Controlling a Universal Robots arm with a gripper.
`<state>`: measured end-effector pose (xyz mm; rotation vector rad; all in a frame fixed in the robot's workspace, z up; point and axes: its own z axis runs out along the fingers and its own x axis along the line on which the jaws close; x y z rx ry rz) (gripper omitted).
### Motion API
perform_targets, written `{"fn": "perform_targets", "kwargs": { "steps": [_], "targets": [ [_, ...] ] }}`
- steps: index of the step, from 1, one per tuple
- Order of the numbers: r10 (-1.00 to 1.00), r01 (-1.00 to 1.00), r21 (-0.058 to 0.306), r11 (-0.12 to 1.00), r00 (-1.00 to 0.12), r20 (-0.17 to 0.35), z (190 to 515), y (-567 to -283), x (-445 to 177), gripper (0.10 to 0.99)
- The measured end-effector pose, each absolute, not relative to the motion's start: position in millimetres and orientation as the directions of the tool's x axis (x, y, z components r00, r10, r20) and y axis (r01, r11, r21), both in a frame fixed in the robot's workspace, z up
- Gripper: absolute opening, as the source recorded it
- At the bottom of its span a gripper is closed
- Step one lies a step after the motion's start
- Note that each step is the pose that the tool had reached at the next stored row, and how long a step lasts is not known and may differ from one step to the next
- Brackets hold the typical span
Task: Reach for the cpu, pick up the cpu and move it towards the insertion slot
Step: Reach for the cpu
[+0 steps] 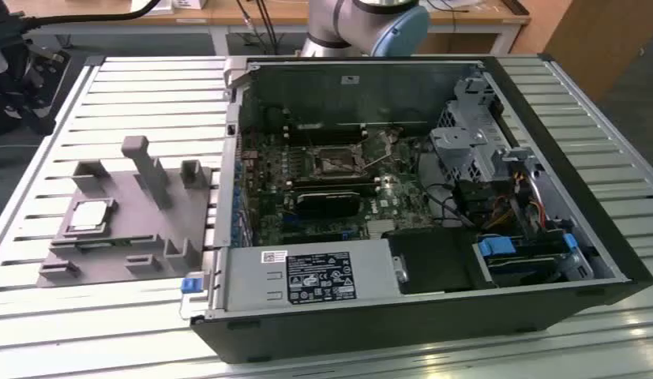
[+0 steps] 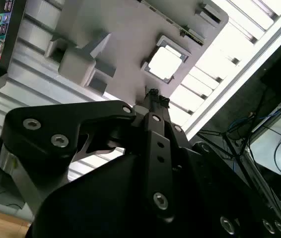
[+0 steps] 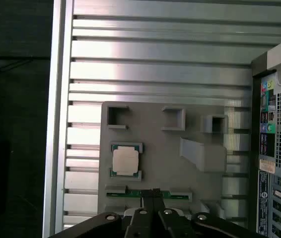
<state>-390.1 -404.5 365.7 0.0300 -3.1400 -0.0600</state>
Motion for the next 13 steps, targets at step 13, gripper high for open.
{"fn": "perform_targets", "kwargs": {
  "steps": [13],
  "targets": [
    [-0.019, -0.019, 0.038, 0.999, -1.000, 0.001, 364.9, -404.6, -395.5, 0.106]
  ]
}}
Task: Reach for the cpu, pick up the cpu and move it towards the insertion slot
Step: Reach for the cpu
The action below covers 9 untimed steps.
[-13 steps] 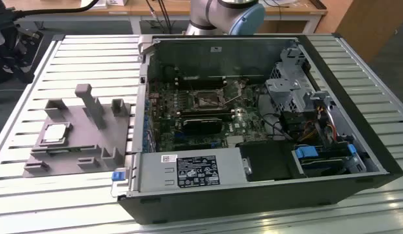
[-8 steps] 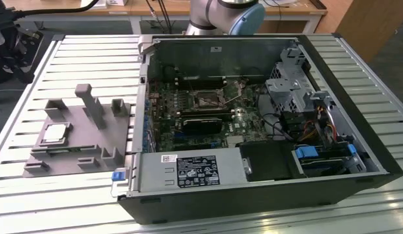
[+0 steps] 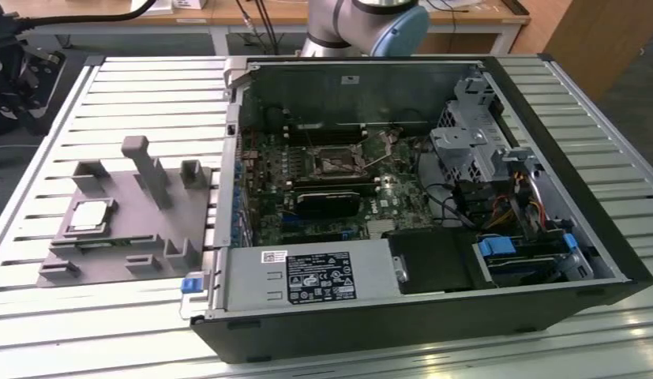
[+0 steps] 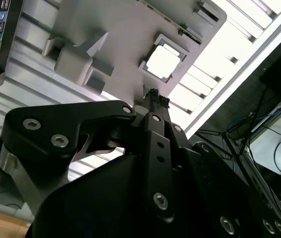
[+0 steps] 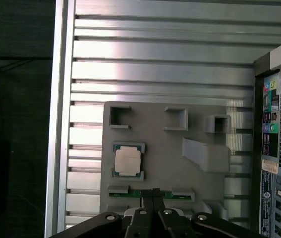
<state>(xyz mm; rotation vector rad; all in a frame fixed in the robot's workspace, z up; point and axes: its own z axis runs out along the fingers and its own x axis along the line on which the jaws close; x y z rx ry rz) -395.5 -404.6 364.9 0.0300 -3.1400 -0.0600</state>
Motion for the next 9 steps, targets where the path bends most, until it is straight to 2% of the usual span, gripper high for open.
{"fn": "perform_targets", "kwargs": {
  "steps": [9],
  "targets": [
    [-0.019, -0.019, 0.038, 0.999, -1.000, 0.000, 357.9, -408.2, -403.2, 0.106]
  ]
}}
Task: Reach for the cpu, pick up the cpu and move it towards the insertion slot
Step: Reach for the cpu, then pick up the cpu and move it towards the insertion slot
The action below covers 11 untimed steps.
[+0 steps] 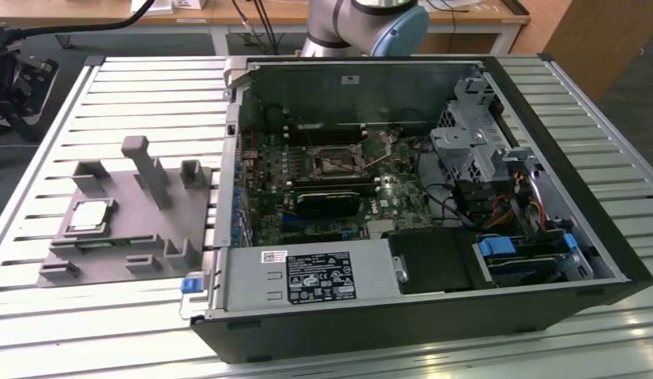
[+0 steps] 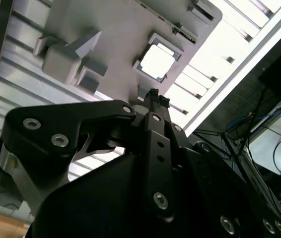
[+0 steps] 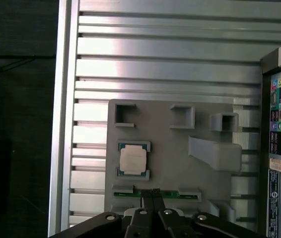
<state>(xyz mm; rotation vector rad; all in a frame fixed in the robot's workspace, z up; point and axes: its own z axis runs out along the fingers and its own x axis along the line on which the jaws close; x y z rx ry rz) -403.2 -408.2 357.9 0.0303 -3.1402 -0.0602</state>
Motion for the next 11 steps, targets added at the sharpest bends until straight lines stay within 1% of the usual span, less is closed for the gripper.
{"fn": "perform_targets", "kwargs": {
  "steps": [4, 5, 6, 7, 8, 11],
  "targets": [
    [-0.019, -0.019, 0.038, 0.999, -1.000, 0.001, 352, -409, -404, 0.114],
    [-0.019, -0.019, 0.038, 0.999, -1.000, 0.000, 350, -409, -404, 0.169],
    [-0.019, -0.019, 0.038, 0.999, -1.000, 0.000, 348, -409, -404, 0.169],
    [-0.019, -0.019, 0.038, 0.999, -1.000, 0.000, 346, -409, -404, 0.231],
    [-0.019, -0.019, 0.038, 0.999, -1.000, 0.000, 345, -409, -404, 0.231],
    [-0.019, -0.019, 0.038, 0.999, -1.000, 0.001, 339, -409, -404, 0.412]
  ]
}}
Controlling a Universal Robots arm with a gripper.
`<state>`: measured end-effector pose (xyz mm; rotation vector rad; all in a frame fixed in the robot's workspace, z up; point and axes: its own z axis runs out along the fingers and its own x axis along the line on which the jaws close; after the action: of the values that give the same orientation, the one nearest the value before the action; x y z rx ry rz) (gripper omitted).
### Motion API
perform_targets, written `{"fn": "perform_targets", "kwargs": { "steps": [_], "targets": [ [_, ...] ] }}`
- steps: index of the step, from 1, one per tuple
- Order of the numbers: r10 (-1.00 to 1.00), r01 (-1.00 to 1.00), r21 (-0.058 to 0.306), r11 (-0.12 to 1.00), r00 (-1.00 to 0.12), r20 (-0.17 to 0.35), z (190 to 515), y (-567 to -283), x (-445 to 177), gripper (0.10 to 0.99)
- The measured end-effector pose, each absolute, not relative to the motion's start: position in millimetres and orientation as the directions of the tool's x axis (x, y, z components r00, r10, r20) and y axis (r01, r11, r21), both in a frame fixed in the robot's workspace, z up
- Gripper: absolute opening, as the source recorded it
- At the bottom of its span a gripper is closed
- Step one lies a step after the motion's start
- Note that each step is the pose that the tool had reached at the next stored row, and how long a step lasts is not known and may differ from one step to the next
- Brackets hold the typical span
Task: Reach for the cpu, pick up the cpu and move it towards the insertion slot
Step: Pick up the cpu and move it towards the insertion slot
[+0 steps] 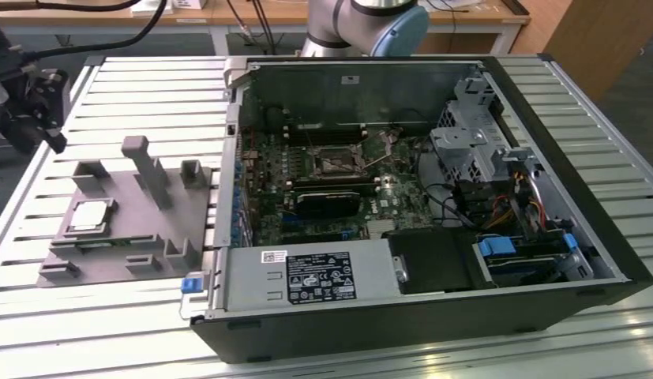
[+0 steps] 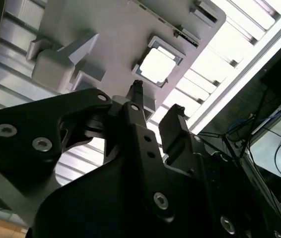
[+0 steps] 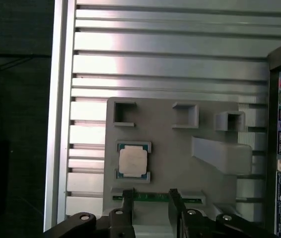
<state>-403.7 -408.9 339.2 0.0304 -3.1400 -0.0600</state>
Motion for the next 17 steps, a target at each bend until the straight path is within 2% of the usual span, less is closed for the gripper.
{"fn": "perform_targets", "kwargs": {
  "steps": [1, 2, 3, 6, 7, 8, 9, 10, 11, 12, 17],
  "targets": [
    [-0.019, -0.019, 0.038, 0.999, -1.000, 0.000, 337, -409, -404, 0.412],
    [-0.019, -0.019, 0.038, 0.999, -1.000, 0.000, 335, -409, -404, 0.467],
    [-0.019, -0.019, 0.038, 0.999, -1.000, 0.001, 334, -409, -404, 0.467],
    [-0.019, -0.019, 0.038, 0.999, -1.000, 0.001, 328, -410, -405, 0.643],
    [-0.019, -0.019, 0.038, 0.999, -1.000, 0.001, 326, -410, -405, 0.643],
    [-0.019, -0.019, 0.038, 0.999, -1.000, 0.000, 325, -410, -406, 0.702],
    [-0.019, -0.019, 0.038, 0.999, -1.000, 0.000, 323, -411, -406, 0.702],
    [-0.019, -0.019, 0.038, 0.999, -1.000, 0.000, 321, -411, -407, 0.757],
    [-0.020, -0.019, 0.038, 0.999, -1.000, 0.000, 319, -412, -408, 0.757],
    [-0.020, -0.020, 0.038, 0.999, -1.000, 0.001, 317, -412, -408, 0.824],
    [-0.020, -0.020, 0.038, 0.999, -1.000, 0.000, 308, -414, -409, 0.824]
  ]
}}
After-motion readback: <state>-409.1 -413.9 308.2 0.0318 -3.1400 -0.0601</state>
